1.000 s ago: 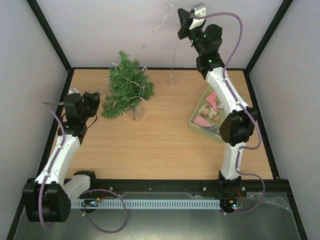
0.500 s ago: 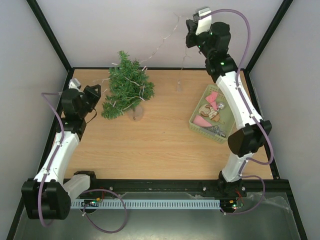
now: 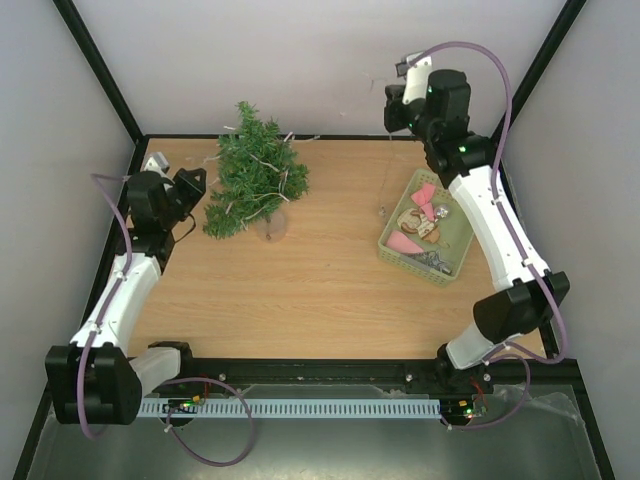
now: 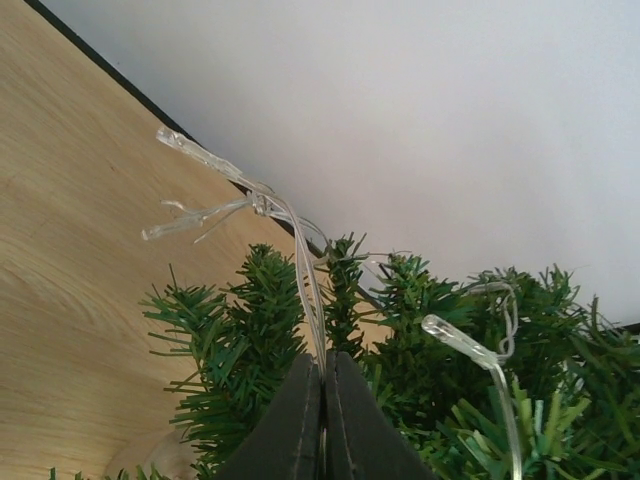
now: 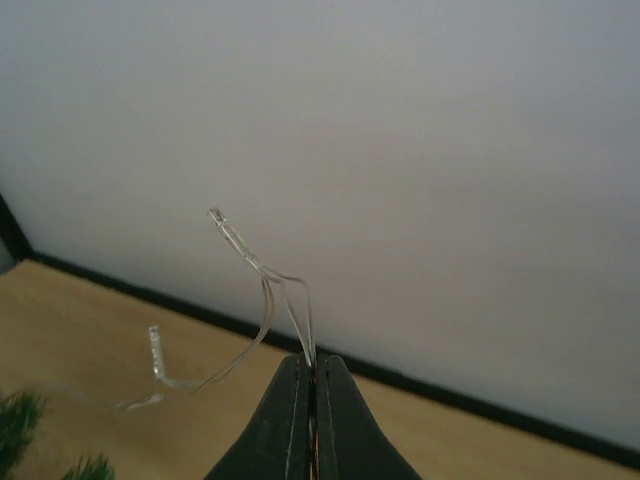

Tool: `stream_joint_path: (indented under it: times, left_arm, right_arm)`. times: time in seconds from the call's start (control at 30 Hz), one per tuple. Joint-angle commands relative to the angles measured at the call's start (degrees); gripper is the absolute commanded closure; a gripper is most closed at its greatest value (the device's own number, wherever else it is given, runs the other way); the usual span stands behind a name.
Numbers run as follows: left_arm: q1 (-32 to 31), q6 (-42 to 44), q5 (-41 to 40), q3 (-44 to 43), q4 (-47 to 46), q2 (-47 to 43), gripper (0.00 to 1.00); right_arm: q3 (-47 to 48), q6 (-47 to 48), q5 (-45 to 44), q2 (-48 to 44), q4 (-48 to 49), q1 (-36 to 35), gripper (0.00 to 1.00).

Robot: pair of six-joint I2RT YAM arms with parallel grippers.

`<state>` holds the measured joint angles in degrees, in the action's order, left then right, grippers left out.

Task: Decorate the small christmas tree
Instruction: Wrap the decoration item around the Christmas tree.

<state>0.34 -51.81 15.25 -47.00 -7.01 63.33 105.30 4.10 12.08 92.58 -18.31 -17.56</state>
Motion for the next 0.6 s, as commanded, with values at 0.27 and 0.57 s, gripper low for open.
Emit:
stream_joint_path:
  times: [0.27,0.57]
  left_arm:
    - [0.28,2.92,5.81,-3.44,-2.87,4.22,0.98]
    - [0.28,2.55,7.73,-3.38,-3.21,5.67,0.98]
  right_arm:
    - [-19.30,-8.45,18.53,-17.22,-4.08,0.16,0.98]
    - [-39.58,-16.91,42.60,-31.85,9.69,-4.08,0.98]
